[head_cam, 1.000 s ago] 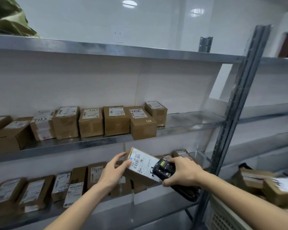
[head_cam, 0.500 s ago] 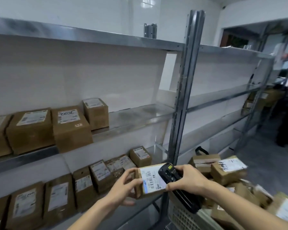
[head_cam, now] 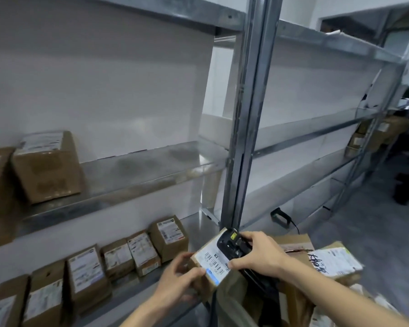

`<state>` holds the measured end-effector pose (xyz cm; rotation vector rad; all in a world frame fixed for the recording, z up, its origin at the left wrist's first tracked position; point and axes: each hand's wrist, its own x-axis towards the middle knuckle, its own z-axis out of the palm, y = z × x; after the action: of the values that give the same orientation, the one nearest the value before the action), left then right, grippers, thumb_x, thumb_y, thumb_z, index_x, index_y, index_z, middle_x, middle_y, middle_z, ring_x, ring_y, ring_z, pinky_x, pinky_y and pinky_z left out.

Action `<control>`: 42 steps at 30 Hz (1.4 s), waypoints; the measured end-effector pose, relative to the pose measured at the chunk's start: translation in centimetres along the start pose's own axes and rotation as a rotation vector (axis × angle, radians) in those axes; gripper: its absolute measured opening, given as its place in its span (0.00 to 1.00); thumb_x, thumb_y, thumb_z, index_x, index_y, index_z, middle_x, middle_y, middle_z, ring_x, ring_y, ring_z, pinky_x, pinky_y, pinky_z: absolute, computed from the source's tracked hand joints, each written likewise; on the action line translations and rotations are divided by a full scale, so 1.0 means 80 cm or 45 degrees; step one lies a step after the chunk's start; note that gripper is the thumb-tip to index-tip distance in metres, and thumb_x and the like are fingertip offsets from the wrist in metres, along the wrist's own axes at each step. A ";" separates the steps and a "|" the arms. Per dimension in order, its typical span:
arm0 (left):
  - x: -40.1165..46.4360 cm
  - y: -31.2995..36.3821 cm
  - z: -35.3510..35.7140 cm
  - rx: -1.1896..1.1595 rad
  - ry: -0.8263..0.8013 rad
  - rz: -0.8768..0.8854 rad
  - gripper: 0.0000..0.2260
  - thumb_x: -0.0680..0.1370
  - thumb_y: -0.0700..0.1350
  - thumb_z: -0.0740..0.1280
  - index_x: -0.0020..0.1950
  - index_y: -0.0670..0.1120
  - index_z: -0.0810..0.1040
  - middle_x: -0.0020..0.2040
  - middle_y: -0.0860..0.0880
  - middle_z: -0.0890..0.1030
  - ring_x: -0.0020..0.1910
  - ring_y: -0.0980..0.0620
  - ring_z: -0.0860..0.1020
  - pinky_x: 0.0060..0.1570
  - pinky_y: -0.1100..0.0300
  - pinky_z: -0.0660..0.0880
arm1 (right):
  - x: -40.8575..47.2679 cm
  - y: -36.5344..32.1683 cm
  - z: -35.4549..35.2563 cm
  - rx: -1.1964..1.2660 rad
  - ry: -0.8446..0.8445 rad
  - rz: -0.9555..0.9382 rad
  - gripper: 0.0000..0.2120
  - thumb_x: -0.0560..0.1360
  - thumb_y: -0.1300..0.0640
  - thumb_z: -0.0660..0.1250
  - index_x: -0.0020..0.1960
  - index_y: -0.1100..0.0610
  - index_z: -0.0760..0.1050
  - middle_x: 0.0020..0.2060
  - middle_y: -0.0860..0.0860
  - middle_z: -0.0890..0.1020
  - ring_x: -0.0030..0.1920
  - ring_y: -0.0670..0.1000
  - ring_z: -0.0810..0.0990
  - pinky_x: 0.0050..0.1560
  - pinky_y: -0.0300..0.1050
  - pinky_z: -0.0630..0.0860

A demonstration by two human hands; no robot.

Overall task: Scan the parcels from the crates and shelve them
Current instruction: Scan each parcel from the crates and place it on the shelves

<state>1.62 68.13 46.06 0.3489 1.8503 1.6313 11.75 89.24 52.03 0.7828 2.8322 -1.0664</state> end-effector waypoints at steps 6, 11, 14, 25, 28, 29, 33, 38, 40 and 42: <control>0.081 -0.020 0.028 -0.182 0.144 -0.006 0.22 0.70 0.42 0.80 0.59 0.55 0.76 0.55 0.49 0.81 0.50 0.49 0.81 0.35 0.52 0.83 | 0.071 0.018 0.022 0.085 0.041 0.027 0.29 0.62 0.45 0.83 0.59 0.42 0.74 0.52 0.41 0.83 0.53 0.44 0.82 0.53 0.37 0.77; 0.144 -0.050 0.042 -0.289 0.234 -0.016 0.28 0.62 0.49 0.81 0.58 0.60 0.75 0.58 0.49 0.81 0.56 0.46 0.80 0.50 0.42 0.83 | 0.129 0.043 0.054 0.145 -0.006 0.110 0.34 0.58 0.41 0.82 0.62 0.45 0.80 0.52 0.41 0.85 0.54 0.43 0.83 0.59 0.45 0.81; 0.175 -0.073 0.050 -0.290 0.311 -0.028 0.26 0.69 0.48 0.80 0.62 0.58 0.73 0.55 0.52 0.80 0.53 0.48 0.81 0.52 0.44 0.82 | 0.158 0.056 0.068 0.229 -0.061 0.120 0.28 0.62 0.46 0.83 0.59 0.42 0.78 0.51 0.41 0.85 0.53 0.41 0.82 0.56 0.41 0.80; 0.244 -0.157 0.056 -0.030 0.477 -0.002 0.11 0.73 0.52 0.77 0.51 0.53 0.80 0.51 0.56 0.84 0.47 0.61 0.81 0.53 0.52 0.80 | 0.264 0.106 0.120 0.230 -0.255 0.062 0.30 0.64 0.47 0.84 0.62 0.42 0.76 0.53 0.41 0.83 0.55 0.44 0.81 0.63 0.46 0.79; 0.259 -0.167 0.059 -0.055 0.559 0.028 0.10 0.72 0.48 0.79 0.49 0.55 0.81 0.46 0.58 0.86 0.43 0.64 0.83 0.50 0.58 0.81 | 0.290 0.116 0.127 0.243 -0.253 0.025 0.32 0.65 0.51 0.84 0.66 0.46 0.78 0.52 0.43 0.84 0.54 0.44 0.82 0.62 0.48 0.81; 0.263 -0.170 0.060 -0.058 0.562 0.034 0.11 0.72 0.47 0.78 0.51 0.56 0.81 0.46 0.58 0.85 0.43 0.66 0.82 0.47 0.62 0.80 | 0.298 0.117 0.128 0.244 -0.245 0.016 0.32 0.64 0.51 0.84 0.66 0.46 0.79 0.52 0.43 0.85 0.54 0.45 0.83 0.61 0.47 0.81; 0.278 -0.174 0.063 -0.096 0.659 0.061 0.15 0.73 0.48 0.77 0.59 0.53 0.82 0.49 0.57 0.85 0.47 0.62 0.83 0.49 0.63 0.78 | 0.323 0.115 0.131 0.239 -0.254 -0.007 0.33 0.63 0.51 0.84 0.66 0.46 0.80 0.51 0.44 0.86 0.53 0.47 0.84 0.59 0.48 0.82; 0.289 -0.165 0.068 -0.093 0.792 0.079 0.16 0.73 0.51 0.76 0.59 0.50 0.82 0.47 0.59 0.84 0.46 0.65 0.80 0.51 0.56 0.81 | 0.340 0.105 0.127 0.279 -0.243 -0.019 0.30 0.65 0.52 0.84 0.64 0.44 0.76 0.52 0.42 0.82 0.57 0.48 0.82 0.62 0.46 0.80; 0.293 -0.163 0.070 -0.074 0.834 0.097 0.16 0.74 0.51 0.76 0.59 0.50 0.82 0.46 0.60 0.83 0.45 0.66 0.80 0.49 0.59 0.80 | 0.344 0.105 0.128 0.267 -0.266 -0.016 0.31 0.64 0.51 0.85 0.65 0.47 0.77 0.53 0.44 0.82 0.57 0.48 0.82 0.62 0.46 0.80; 0.298 -0.160 0.072 -0.070 0.874 0.102 0.15 0.74 0.51 0.76 0.59 0.49 0.83 0.45 0.59 0.84 0.44 0.66 0.80 0.47 0.60 0.80 | 0.349 0.105 0.129 0.268 -0.279 -0.010 0.34 0.63 0.51 0.85 0.67 0.49 0.78 0.54 0.45 0.83 0.57 0.49 0.82 0.62 0.49 0.81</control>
<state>-10.32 84.10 26.83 -0.1981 2.2858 2.0181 -10.40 100.73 33.83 0.6214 2.5734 -1.3753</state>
